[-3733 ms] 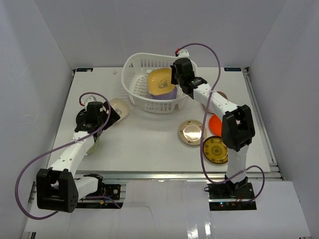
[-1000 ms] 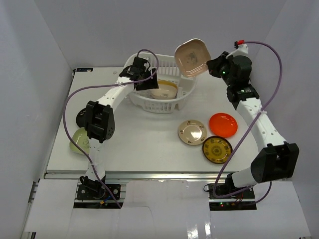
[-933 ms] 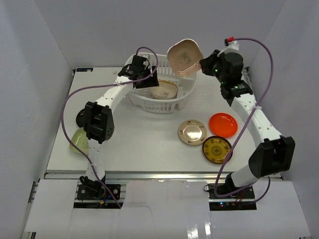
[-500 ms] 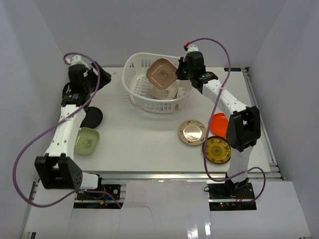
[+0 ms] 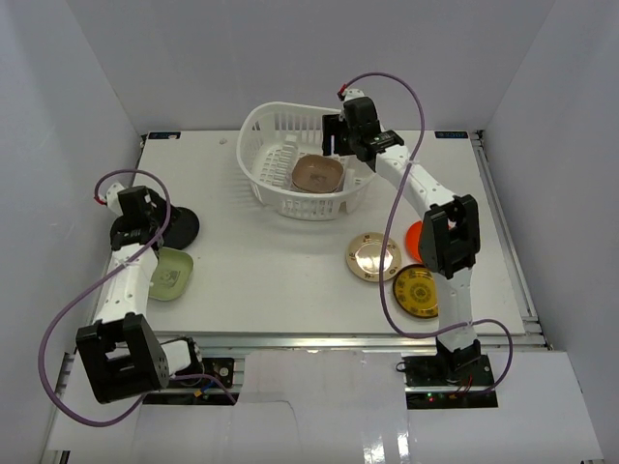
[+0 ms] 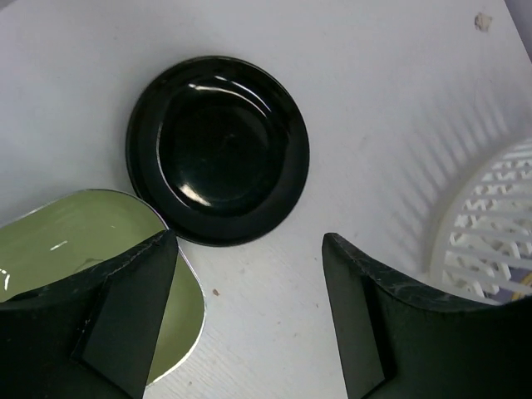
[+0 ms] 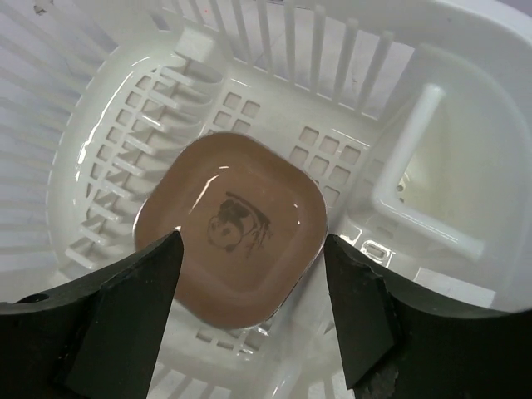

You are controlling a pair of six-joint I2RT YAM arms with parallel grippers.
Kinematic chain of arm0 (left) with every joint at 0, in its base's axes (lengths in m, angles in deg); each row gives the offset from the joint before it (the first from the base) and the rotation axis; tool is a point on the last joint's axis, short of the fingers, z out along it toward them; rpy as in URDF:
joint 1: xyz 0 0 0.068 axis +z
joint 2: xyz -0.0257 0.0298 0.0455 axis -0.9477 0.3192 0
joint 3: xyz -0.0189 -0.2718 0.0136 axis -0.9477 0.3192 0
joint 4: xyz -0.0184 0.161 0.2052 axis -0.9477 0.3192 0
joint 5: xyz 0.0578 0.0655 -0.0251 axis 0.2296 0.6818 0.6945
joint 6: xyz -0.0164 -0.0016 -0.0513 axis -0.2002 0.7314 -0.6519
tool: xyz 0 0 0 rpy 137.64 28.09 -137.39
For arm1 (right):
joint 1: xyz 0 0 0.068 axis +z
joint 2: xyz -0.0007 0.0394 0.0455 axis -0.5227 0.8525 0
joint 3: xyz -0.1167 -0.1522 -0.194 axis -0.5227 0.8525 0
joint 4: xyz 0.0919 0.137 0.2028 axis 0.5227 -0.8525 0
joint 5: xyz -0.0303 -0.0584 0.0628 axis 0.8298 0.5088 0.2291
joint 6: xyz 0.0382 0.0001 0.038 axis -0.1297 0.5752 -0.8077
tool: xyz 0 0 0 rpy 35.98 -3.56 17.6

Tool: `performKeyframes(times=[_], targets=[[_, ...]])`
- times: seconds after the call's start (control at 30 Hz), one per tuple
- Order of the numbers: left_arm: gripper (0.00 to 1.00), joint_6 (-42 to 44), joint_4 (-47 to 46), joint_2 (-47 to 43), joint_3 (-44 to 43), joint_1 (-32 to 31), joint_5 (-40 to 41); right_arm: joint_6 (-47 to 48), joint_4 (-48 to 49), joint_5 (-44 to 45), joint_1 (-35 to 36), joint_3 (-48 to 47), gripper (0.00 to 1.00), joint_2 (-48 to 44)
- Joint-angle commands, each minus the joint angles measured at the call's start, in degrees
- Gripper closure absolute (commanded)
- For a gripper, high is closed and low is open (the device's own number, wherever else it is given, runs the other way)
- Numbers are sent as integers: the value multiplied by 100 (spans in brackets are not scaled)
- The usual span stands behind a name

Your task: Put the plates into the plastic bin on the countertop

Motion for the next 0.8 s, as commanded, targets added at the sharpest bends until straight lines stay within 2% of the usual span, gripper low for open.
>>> performKeyframes(times=[0.0,0.1,0.13,0.17,0.2,0.27,0.3,0.37,0.47,0.6,0.73,0.77], targets=[[19,-143,-112,56,-110,267,204,-13,227,-304,0,33,25,-668],[20,-144,-147,512,-250,469,213,-329,894,-891,122,1173,31,-1537],[20,-126,-156,636,-303,513,213,-539,1113,-1085,210,1568,37,-2010],[20,-100,-164,768,-364,591,195,-698,1611,-1165,437,2382,41,-2241],[20,-65,-69,1021,-522,627,195,-856,1886,-1253,588,2790,44,-2434],[21,-82,125,1121,-637,723,169,-1181,2388,-1264,1018,3372,45,-2700],[22,-91,91,1051,-568,733,108,-1218,2555,-1202,1542,3574,44,-2665],[22,-38,-75,464,-366,733,46,-1262,2575,-1044,2307,3394,38,-2288],[22,-64,-33,-389,-58,733,38,-1367,2399,-797,3012,2945,30,-1585],[21,-223,-129,-1497,180,733,-664,-1595,2355,-463,3576,2233,23,-829],[18,-65,-50,-1929,-381,654,-1421,-2078,2267,-314,3832,1521,23,118],[14,-38,-50,-1964,-618,602,-1553,-2192,2232,-296,3867,1259,23,287]])
